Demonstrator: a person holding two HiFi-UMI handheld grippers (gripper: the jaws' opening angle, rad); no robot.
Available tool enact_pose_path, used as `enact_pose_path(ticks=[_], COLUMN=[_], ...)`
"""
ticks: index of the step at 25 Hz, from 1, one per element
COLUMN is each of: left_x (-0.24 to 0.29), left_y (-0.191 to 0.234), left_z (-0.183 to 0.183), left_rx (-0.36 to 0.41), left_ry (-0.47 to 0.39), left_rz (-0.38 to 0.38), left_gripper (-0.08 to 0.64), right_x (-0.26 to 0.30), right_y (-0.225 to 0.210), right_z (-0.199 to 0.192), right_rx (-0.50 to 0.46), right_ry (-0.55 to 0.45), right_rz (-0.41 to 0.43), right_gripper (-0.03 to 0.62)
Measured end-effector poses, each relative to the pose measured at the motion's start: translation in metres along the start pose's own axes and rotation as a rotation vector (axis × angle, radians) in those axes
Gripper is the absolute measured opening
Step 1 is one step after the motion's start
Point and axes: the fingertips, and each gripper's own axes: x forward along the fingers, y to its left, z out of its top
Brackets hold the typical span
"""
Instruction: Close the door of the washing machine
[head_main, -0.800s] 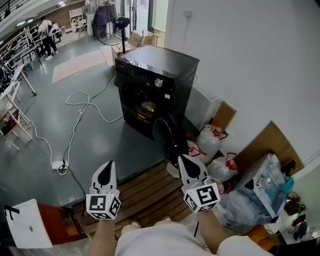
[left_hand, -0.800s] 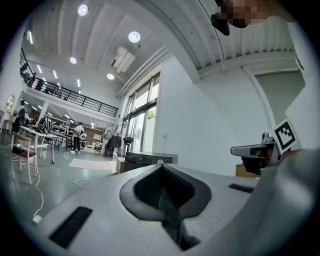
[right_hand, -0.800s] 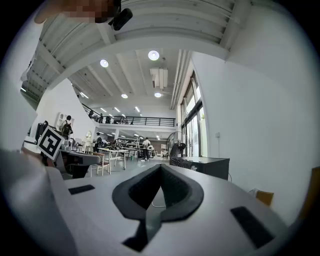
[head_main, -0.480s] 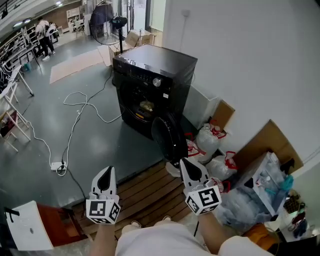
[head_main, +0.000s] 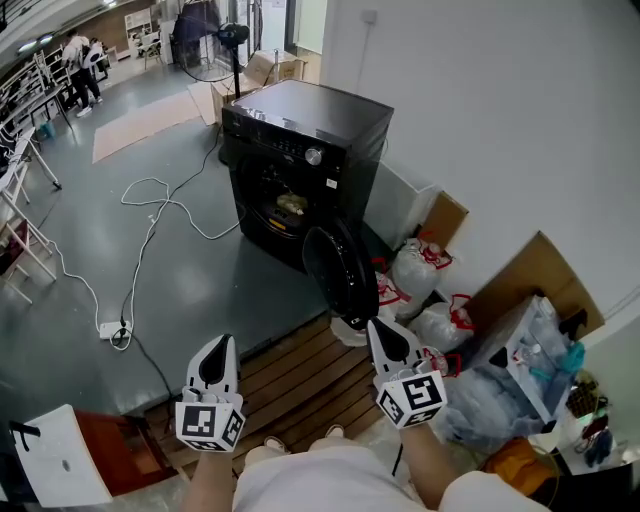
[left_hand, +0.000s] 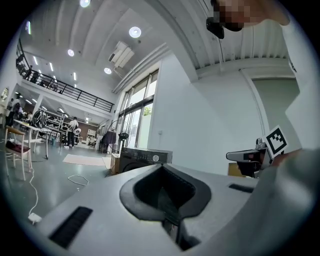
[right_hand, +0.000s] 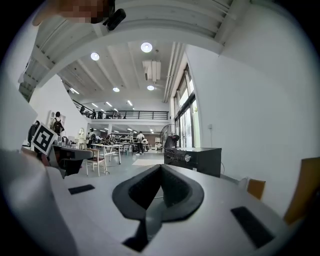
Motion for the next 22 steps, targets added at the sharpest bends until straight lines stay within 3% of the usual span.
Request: enact_pose_path(ticks=[7, 8, 9, 13, 17, 22], left_x=[-0.008, -0.008, -0.009, -0.017, -0.025, -0.019], left_y=[0.024, 0.026, 0.029, 0.041, 0.059, 0.071], left_z=[-0.005, -0.006, -0.006, -0.006, -0.009, -0.025], left_rx=[-0.013, -0.015, -0.016, -0.025, -0.061, -0.112], left_ry=[0.010, 0.011, 0.011, 0.008, -0.001, 0.030], left_rz=[-0.028, -0.031, -0.036, -0.051, -0.054, -0.075], left_gripper=[0.003, 0.003, 0.003, 0.003, 0.003, 0.003], right_x=[0.013, 0.014, 0.015, 0.018, 0.028, 0.042], right_y=[0.018, 0.018, 0.016, 0.004, 0.004, 0.003], right_z=[-0.005, -0.007, -0.009, -0.018, -0.030, -0.042], right_rx=[-0.006, -0.005, -0.005, -0.026, -0.039, -0.074], right_ry=[0.012, 0.019, 0.027, 0.063, 0.129, 0.207], right_rz=[-0.020, -0.035, -0.052, -0.124, -0.133, -0.146], right_gripper=[-0.009, 0.015, 0.119, 0.177, 0.282, 0.287])
